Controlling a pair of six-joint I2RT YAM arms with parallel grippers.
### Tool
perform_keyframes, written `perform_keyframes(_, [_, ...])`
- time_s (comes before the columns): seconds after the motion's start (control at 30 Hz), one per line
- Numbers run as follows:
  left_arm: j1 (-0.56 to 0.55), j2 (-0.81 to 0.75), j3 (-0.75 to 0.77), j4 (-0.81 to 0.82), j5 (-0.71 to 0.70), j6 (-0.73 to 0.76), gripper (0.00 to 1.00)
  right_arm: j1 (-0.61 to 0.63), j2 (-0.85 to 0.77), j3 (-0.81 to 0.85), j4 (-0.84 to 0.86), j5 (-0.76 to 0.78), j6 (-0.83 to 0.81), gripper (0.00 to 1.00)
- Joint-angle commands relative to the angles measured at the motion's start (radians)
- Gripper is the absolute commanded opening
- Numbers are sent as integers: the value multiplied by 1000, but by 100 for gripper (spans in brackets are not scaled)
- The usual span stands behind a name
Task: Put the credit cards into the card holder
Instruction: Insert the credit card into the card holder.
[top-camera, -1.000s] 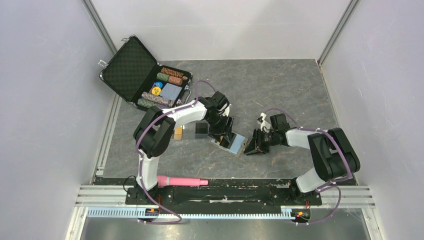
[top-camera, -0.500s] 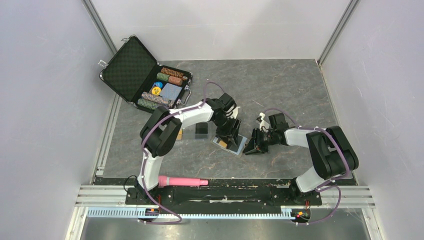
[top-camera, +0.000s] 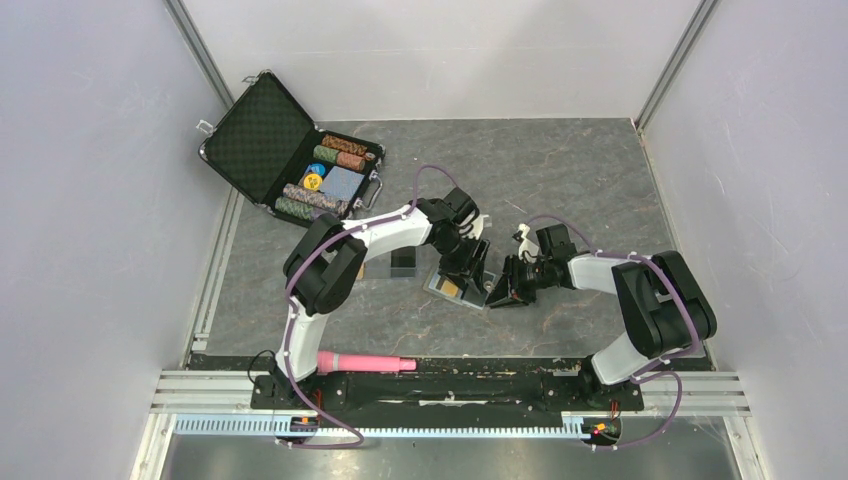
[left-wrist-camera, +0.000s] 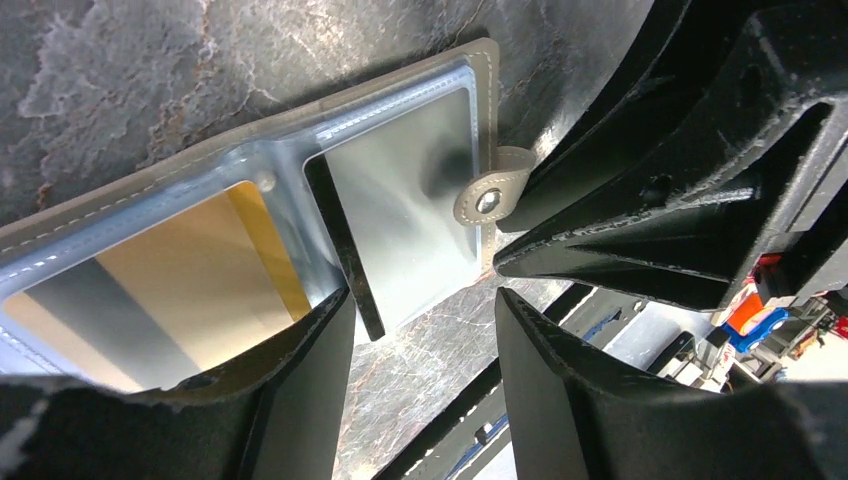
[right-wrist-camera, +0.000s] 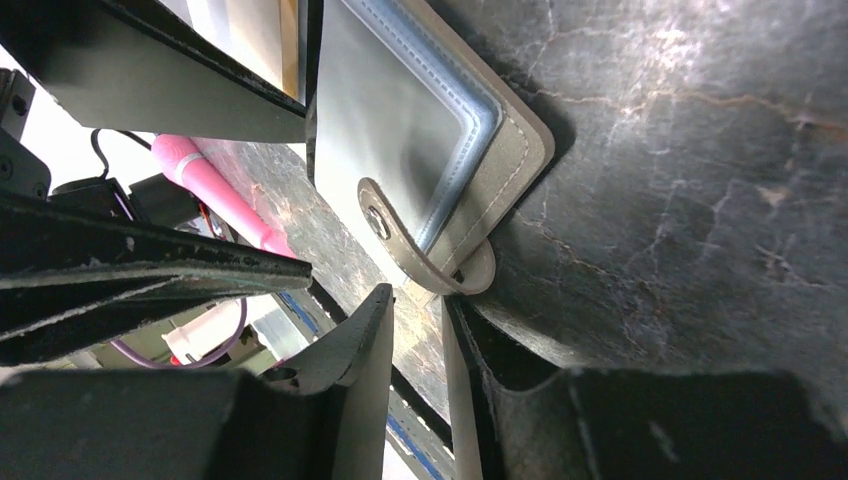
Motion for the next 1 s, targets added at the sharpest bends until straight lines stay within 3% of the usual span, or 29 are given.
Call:
perform_keyframes(0.0, [0, -26, 37, 59, 62, 26, 61, 5, 2, 48, -12, 106, -35, 27])
perform_keyframes(0.33, [129, -126, -54, 175, 105, -90, 65, 3, 1, 132, -96, 178, -94, 27])
perform_keyframes(0.5, [211, -177, -113, 158, 28, -112, 65, 2, -20, 173, -149, 218, -134, 27])
perform_keyframes(0.7, [218, -142, -71, 31, -101, -38, 64, 3, -42, 196, -191, 227, -159, 27])
perform_keyframes(0.97, [207, -84, -69, 30, -108, -30, 58, 3, -66, 204, -208, 218, -159, 27])
